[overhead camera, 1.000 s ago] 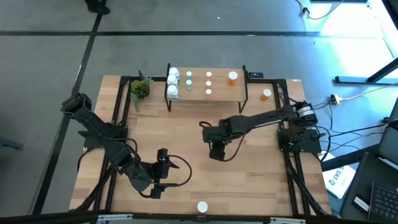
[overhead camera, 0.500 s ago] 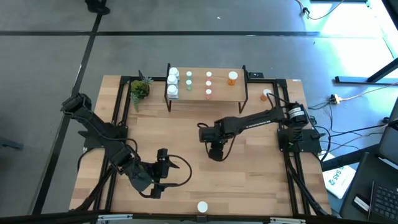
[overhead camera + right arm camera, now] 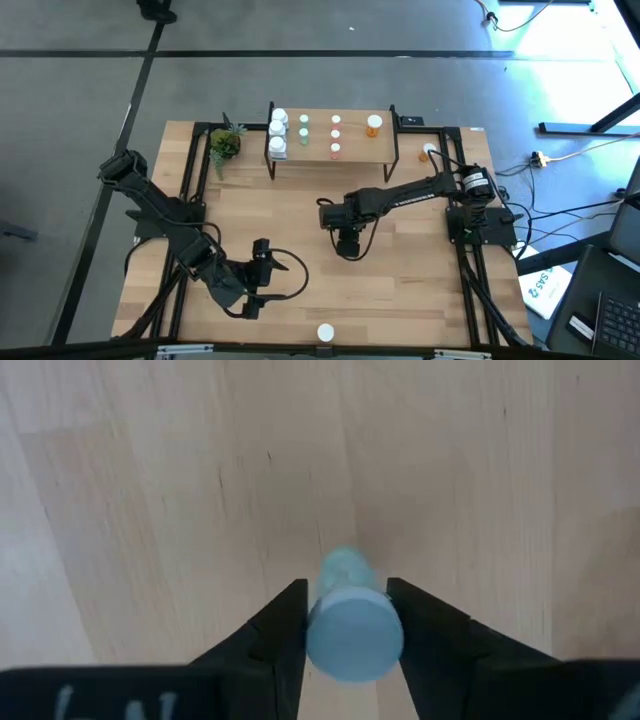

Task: Pick and place medicine bottles onto shelf by color
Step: Put the blue pill bottle on the shelf aligned with the other blue pill bottles

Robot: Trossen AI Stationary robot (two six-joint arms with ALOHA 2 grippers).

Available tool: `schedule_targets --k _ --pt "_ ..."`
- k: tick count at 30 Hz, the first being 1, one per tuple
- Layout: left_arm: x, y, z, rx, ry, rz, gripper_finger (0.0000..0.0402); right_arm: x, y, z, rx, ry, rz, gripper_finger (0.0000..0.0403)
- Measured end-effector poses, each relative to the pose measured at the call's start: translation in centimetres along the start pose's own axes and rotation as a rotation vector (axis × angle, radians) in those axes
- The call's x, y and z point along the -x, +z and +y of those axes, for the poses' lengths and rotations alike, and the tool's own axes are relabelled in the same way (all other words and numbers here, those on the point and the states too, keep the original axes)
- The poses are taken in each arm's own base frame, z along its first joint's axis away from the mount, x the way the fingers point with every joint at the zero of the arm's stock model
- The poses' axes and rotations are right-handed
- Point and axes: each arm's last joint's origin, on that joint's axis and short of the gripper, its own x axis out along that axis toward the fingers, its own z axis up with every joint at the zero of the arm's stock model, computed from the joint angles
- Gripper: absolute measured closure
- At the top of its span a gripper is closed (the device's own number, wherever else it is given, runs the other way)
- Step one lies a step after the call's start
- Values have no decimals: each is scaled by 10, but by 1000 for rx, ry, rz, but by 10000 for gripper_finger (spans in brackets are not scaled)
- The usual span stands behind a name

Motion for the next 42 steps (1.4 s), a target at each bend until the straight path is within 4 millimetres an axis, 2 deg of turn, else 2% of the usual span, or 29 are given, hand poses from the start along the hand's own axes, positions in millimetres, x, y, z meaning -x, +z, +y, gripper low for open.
schedule_targets --k 10,28,36,42 --pt "0 0 0 2 0 0 111 0 0 0 21 0 -2 243" --pt "0 0 0 19 1 2 111 4 0 -1 -6 2 -12 242" --pt "0 -1 1 16 4 7 111 24 -2 -2 -6 3 -62 242" --pt "-1 0 3 19 25 -1 111 53 -9 2 62 -14 -136 242"
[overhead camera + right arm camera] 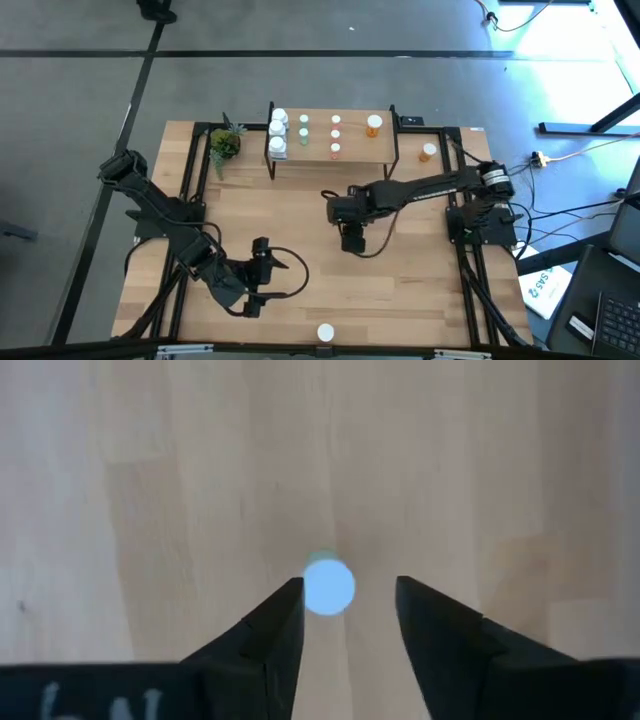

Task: Pick and place medicine bottles onto shelf by color
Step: Put the blue pill bottle on the shelf aligned with the other blue pill bottles

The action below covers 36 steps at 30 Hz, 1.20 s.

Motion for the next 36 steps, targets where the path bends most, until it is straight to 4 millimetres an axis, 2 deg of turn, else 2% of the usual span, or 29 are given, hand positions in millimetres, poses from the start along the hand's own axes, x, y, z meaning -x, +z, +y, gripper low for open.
schedule_targets --k 8,13,18,27,30,36 --pt "-11 8 18 36 64 -4 111 63 -19 28 86 -120 -191 242" --pt "-25 19 44 28 115 3 111 95 -35 47 150 -68 -270 242" --pt "-39 34 73 -13 64 -5 111 120 -52 59 176 -18 -325 242" --pt "-50 51 122 -104 70 19 111 147 -70 68 214 7 -406 242" --pt "-53 51 128 -110 74 26 111 152 -75 70 228 17 -417 242" --pt "-89 44 128 -136 65 24 111 162 -84 72 247 41 -437 242"
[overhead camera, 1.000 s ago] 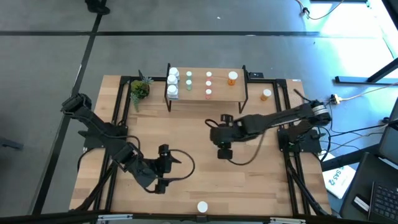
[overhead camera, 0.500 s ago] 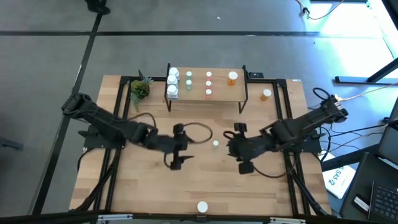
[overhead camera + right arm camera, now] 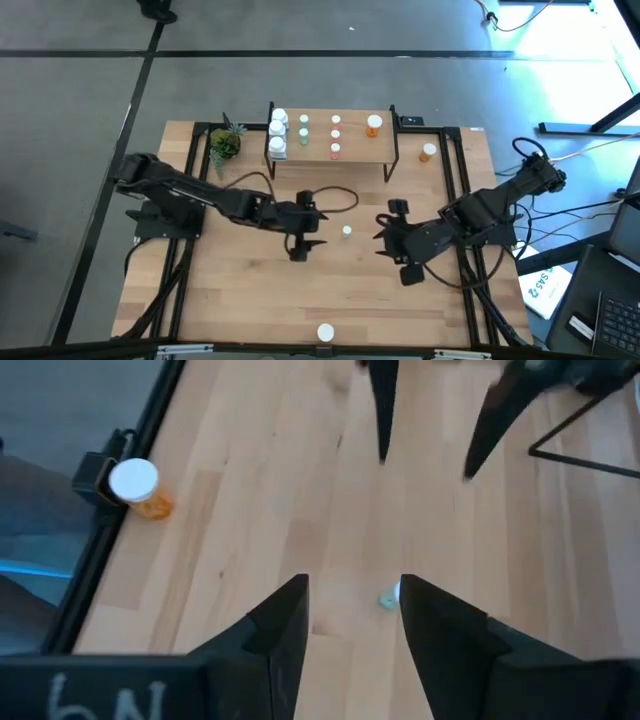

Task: Pick and place medicine bottles onto shelf by color
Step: Put the blue pill bottle on the shelf aligned with the other blue pill bottles

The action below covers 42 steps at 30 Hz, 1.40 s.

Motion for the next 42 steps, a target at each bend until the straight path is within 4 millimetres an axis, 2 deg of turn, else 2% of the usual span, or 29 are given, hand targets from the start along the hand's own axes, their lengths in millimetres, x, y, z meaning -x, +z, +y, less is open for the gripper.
schedule_targets --k 3,10,17,26,42 --pt "-24 -8 -3 -4 7 2 111 5 -1 1 4 9 -9 242" --pt "-65 -16 0 79 33 -76 111 6 -2 3 -13 17 -9 242" --pt "-94 -37 3 154 50 -28 111 7 -2 4 -10 22 -5 242" --pt "-119 -55 -1 164 107 -31 111 7 -3 4 -7 28 -3 242" --pt "-124 -60 7 176 145 -14 111 6 -3 4 -4 27 -2 242"
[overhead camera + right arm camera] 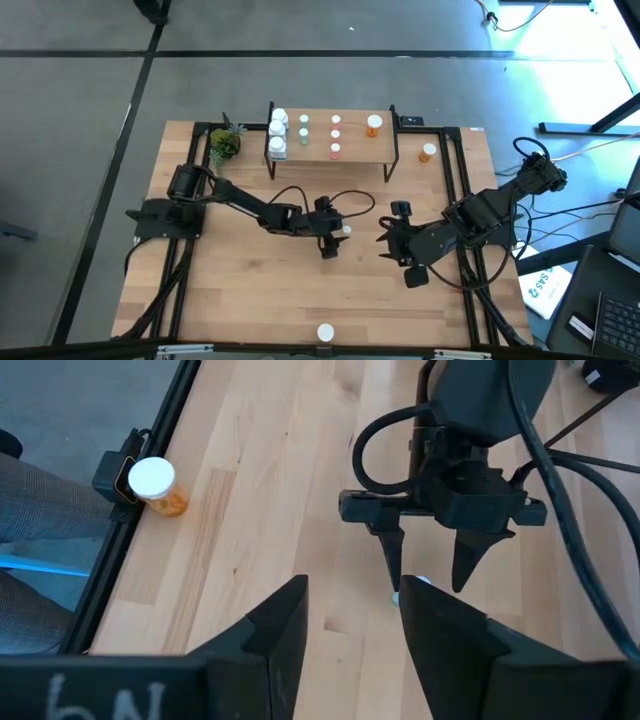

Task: Pick and place medicine bottles onto shelf by color
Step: Put the blue pill bottle on the shelf aligned with the other blue pill bottles

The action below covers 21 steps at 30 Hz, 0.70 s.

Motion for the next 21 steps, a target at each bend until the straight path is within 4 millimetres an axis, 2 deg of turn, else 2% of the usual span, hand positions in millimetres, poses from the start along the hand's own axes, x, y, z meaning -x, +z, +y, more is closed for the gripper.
schedule_targets --k 13,21 --pt "0 0 0 50 -2 1 112 0 0 0 0 0 0 242" --pt "0 0 -1 45 -3 4 131 0 0 0 2 -1 0 242"
